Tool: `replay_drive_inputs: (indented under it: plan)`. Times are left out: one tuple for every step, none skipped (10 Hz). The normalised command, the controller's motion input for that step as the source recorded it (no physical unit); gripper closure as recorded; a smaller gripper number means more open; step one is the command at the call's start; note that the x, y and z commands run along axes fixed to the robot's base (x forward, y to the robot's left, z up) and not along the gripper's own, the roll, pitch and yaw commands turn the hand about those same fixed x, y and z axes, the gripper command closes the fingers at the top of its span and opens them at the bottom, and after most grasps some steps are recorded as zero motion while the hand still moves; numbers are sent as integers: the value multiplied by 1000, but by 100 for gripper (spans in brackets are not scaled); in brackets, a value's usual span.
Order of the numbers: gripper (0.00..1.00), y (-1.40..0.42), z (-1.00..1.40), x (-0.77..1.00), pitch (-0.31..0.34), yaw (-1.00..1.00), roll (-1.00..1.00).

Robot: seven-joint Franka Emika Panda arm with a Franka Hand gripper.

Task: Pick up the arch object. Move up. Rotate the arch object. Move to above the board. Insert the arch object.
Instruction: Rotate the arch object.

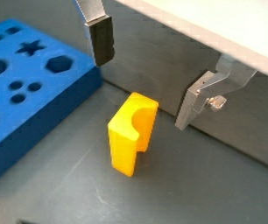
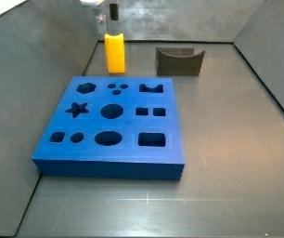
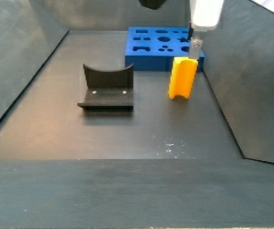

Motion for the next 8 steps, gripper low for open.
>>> replay_drive_inputs:
  plan:
    - [0, -2, -40, 40, -5, 1000, 1]
    - [0, -2, -40, 40, -5, 1000, 1]
    - [0, -2, -40, 40, -6, 1000, 1]
    - [0, -2, -40, 40, -6, 1000, 1]
    - [0, -2, -40, 40, -6, 1000, 1]
    - [0, -2, -40, 40, -6, 1000, 1]
    - [0, -2, -40, 40, -7, 1000, 1]
    - [0, -2, -40, 40, -7, 1000, 1]
